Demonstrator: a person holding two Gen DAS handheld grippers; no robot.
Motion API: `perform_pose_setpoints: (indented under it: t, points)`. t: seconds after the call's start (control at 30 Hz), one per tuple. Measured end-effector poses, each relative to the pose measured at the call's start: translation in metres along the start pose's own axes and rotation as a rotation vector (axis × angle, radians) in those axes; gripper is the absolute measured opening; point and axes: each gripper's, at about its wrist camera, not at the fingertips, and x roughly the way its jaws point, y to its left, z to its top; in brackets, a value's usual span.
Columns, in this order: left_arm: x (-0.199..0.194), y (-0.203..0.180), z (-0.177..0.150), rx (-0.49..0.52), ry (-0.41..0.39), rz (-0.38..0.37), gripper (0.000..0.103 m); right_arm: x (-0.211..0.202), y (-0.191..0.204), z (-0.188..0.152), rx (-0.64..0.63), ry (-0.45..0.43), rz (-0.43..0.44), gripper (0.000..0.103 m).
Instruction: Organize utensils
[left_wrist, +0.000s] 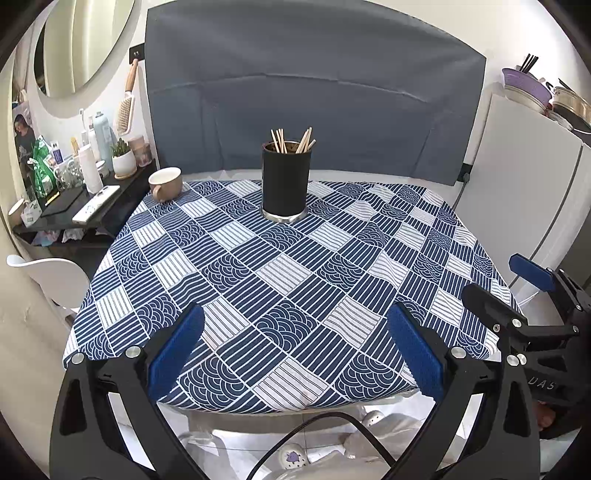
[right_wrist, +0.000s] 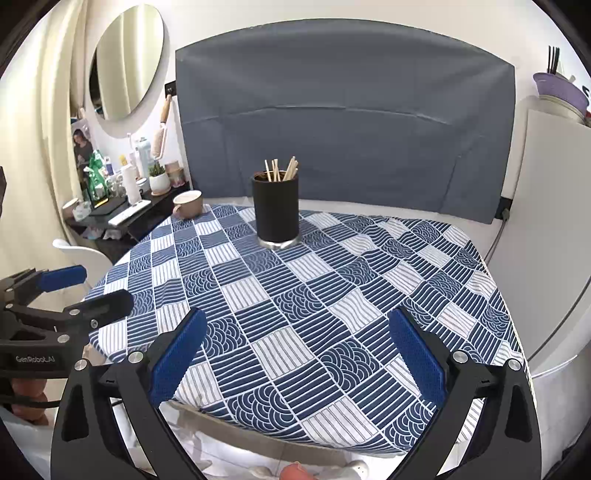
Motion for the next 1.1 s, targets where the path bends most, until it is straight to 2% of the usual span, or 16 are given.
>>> perform_pose_setpoints:
  t: [1.1]
  points:
    - [-0.012,0.009,-0.009,0.016,-0.004,-0.019,0.097,-0.017,0.014,-0.011,0.013,-0.002,-0.04,0.095]
